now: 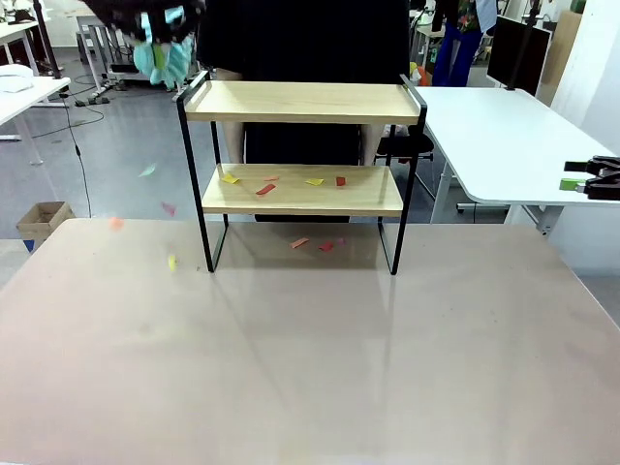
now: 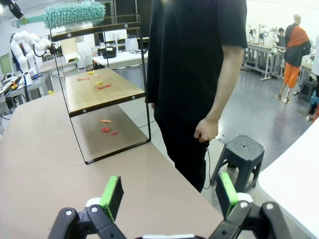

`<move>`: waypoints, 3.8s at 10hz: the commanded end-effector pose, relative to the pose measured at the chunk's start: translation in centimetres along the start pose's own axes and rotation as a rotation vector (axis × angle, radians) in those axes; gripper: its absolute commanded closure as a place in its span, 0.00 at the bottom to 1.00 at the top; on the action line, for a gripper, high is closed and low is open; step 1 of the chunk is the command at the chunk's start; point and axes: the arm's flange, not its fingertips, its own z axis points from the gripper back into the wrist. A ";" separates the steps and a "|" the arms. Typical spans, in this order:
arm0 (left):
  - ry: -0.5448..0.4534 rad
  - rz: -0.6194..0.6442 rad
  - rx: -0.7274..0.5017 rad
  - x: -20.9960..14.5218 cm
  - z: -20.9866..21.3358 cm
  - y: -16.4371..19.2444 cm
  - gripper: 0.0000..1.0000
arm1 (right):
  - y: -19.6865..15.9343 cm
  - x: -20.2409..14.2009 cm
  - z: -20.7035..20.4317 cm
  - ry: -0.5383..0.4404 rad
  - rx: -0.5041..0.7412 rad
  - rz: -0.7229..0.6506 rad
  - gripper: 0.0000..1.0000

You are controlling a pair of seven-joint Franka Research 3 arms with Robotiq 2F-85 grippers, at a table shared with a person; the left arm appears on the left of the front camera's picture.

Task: Clean the shelf.
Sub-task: Clean the specific section of the Shelf indicated by the human with the Duster.

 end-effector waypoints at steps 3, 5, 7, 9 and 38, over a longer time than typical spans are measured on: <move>-0.154 -0.099 -0.175 -0.5 3.5 -2.2 0.87 | 0.0 0.3 -0.1 -0.002 0.001 0.004 0.00; -0.107 -0.036 -0.042 -0.8 3.2 -1.6 0.87 | 0.0 0.3 -0.1 -0.002 0.001 0.004 0.00; -0.107 -0.036 -0.042 -0.8 3.2 -1.6 0.87 | 0.0 0.3 -0.1 -0.002 0.001 0.004 0.00; -0.107 -0.113 -0.152 -0.4 3.7 -0.9 0.87 | 0.0 0.3 -0.1 -0.002 0.001 0.004 0.00; 0.402 -1.274 -0.613 -14.3 -10.0 13.6 0.87 | 0.0 0.3 -0.1 -0.002 0.001 0.004 0.00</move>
